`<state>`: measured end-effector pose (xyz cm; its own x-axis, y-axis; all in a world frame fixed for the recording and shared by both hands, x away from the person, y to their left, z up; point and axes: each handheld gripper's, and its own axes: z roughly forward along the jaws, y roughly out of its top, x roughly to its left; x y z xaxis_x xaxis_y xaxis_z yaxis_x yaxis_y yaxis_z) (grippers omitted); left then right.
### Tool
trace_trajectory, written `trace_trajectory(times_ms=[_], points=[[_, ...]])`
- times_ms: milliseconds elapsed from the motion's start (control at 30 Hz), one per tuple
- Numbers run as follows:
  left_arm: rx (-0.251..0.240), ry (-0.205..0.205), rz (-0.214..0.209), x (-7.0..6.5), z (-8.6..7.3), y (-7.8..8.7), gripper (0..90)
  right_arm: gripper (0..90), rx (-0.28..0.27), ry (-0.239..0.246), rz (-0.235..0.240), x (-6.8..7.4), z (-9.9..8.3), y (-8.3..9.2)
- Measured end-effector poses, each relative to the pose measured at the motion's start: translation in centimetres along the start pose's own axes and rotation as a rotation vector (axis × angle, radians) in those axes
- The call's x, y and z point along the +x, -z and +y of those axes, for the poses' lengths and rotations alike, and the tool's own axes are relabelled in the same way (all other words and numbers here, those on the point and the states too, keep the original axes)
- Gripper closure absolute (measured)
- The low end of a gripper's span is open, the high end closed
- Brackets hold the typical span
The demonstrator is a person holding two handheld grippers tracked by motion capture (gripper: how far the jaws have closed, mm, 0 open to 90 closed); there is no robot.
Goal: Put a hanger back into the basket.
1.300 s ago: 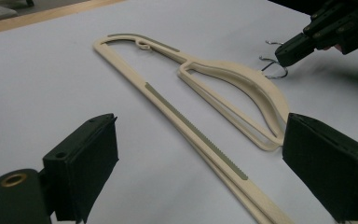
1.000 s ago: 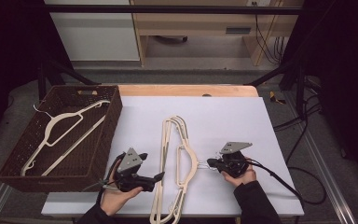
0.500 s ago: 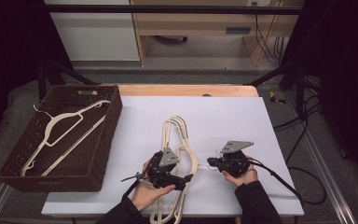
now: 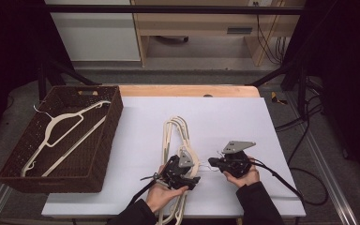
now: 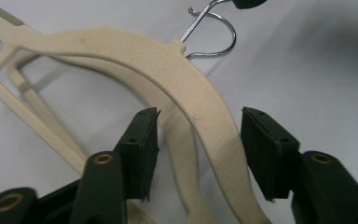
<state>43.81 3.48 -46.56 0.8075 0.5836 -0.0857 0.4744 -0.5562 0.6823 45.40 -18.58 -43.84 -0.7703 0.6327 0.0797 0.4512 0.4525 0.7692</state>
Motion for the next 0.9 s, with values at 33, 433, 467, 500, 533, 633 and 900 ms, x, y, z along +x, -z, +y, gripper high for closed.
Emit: trace_trajectory(times_ms=[33, 433, 467, 500, 533, 633, 900], points=[[0.004, 0.012, -0.006, -0.1, 0.0, -0.2, 51.9, 89.1, 0.0, 0.0, 0.0, 0.0, 0.0, 0.0], [0.005, 0.03, -0.007, -0.6, 0.1, 0.4, 68.0, 88.5, -0.018, 0.001, 0.013, 0.1, 0.2, 0.4], [0.002, 0.03, -0.002, -0.6, 0.0, 0.5, 68.7, 87.9, -0.022, -0.004, 0.015, 0.2, 0.3, 0.5], [-0.007, 0.034, 0.011, -0.6, 0.0, 0.8, 70.4, 86.3, -0.032, -0.001, 0.027, 0.2, 0.4, 0.8], [-0.007, 0.034, 0.011, -0.6, 0.0, 0.8, 71.4, 83.4, -0.041, -0.004, 0.033, 0.2, 0.5, 1.1], [-0.016, 0.056, 0.021, -0.2, 0.1, 1.6, 73.5, 75.1, -0.111, -0.001, 0.046, 0.1, 0.8, 2.4], [-0.049, 0.092, 0.043, 0.9, -0.4, 4.5, 74.7, 62.9, -0.282, -0.018, 0.029, -0.5, 1.1, 5.9]])
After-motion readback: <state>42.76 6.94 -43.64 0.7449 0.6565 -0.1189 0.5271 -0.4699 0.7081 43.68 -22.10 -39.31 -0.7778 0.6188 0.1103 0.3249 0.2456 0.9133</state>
